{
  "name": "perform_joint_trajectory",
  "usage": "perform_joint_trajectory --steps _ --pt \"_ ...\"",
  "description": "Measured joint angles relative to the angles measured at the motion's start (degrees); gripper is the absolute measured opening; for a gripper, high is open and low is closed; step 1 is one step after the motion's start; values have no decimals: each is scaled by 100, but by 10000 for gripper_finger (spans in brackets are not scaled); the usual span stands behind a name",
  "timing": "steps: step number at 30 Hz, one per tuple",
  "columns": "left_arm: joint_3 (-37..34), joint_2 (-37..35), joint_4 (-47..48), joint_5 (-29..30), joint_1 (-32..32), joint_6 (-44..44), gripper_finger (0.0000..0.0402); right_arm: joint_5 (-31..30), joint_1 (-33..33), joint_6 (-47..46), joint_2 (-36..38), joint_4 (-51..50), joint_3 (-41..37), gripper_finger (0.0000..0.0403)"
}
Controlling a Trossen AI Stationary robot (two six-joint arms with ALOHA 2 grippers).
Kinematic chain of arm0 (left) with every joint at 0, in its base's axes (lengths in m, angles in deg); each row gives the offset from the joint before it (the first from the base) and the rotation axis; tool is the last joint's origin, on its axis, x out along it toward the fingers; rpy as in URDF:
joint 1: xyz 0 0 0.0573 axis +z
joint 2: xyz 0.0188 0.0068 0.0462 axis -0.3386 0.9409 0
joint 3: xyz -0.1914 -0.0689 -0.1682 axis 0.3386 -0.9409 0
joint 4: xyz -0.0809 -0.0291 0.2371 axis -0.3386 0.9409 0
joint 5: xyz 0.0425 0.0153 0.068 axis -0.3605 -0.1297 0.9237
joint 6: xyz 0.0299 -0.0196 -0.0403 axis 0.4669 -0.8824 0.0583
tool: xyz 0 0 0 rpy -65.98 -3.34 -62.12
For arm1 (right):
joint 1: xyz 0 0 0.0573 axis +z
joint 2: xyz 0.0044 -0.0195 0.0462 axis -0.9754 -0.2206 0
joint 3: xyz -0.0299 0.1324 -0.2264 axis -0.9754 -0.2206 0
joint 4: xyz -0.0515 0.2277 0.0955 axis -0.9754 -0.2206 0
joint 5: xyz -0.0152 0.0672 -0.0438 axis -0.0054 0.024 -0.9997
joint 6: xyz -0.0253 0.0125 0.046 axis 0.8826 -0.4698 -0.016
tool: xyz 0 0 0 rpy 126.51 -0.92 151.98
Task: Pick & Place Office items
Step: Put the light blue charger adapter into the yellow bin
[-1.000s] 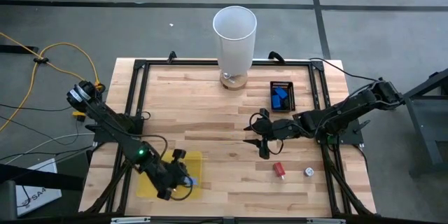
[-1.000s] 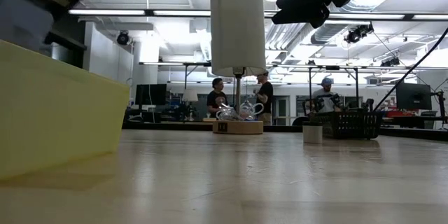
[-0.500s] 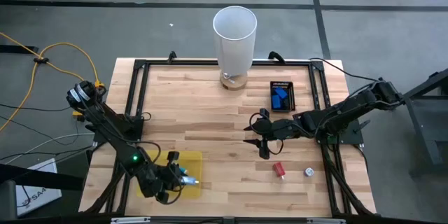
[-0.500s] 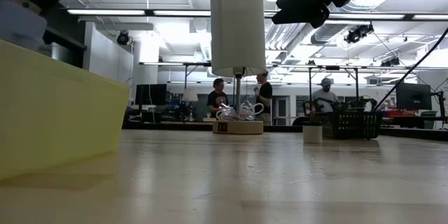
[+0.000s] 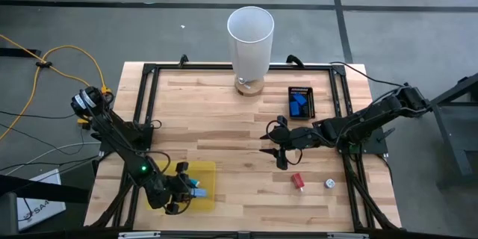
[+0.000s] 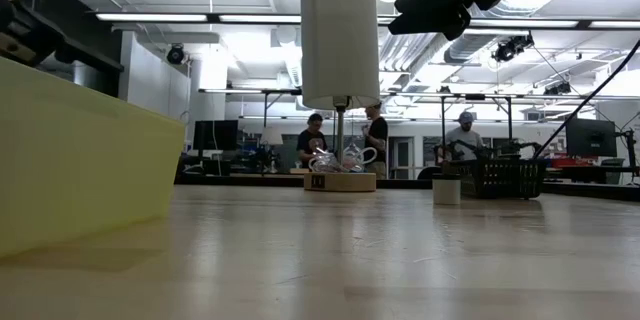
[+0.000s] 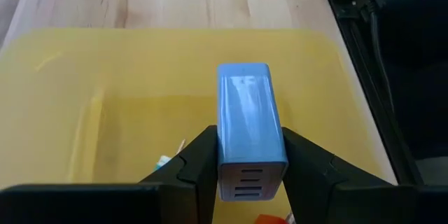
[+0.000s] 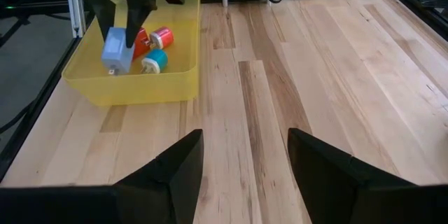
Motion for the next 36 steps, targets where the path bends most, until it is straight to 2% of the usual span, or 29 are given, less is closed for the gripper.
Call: perform_joint_trajectory --steps 14,36 --pt "0 439 -13 -113 1 -1 122 0 0 0 2 -4 0 194" --pt "2 452 -20 -128 35 -11 127 0 0 0 1 -4 0 194"
